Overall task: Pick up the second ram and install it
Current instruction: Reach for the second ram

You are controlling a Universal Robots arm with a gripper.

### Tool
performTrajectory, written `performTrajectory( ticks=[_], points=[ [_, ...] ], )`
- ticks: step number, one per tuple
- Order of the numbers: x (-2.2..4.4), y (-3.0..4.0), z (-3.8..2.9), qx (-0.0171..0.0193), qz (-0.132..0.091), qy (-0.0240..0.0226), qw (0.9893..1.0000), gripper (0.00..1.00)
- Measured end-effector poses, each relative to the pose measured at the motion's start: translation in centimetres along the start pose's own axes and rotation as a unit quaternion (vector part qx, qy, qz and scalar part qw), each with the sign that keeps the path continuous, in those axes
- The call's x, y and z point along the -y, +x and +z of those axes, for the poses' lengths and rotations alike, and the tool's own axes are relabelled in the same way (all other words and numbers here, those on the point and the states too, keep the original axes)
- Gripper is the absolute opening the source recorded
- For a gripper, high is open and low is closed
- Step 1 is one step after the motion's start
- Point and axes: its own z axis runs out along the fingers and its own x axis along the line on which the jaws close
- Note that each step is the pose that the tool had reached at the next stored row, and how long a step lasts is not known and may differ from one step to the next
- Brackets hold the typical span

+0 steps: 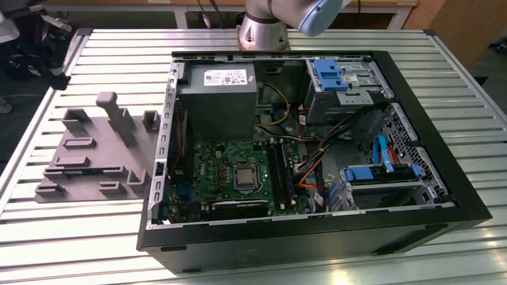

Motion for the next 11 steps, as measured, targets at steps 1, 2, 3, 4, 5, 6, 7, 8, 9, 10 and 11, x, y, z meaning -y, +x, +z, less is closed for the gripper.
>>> performTrajectory(
  ticks=[1,2,3,4,5,6,7,8,9,10,11],
  points=[
    [0.19,0.31,0.00,-0.0001,0.000,0.0000,1.0000,0.11],
    [0.34,0.61,0.00,-0.0001,0.000,0.0001,1.0000,0.11],
    [0.47,0.91,0.01,0.0000,0.000,0.0001,1.0000,0.11],
    [0.63,1.20,0.04,0.0000,0.000,0.0000,1.0000,0.11],
    [0.79,1.45,0.05,-0.0001,0.000,0.0000,1.0000,0.11],
    [0.94,1.71,0.07,-0.0001,0.000,0.0001,1.0000,0.11],
    [1.10,1.98,0.09,-0.0003,0.000,0.0001,1.0000,0.11],
    [1.24,2.23,0.11,-0.0005,0.000,0.0001,1.0000,0.11],
    [1.36,2.46,0.15,-0.0007,0.000,0.0000,1.0000,0.11],
    [1.46,2.68,0.17,-0.0011,0.000,0.0001,1.0000,0.11],
    [1.51,2.87,0.19,-0.0016,0.000,0.0001,1.0000,0.11]
  ],
)
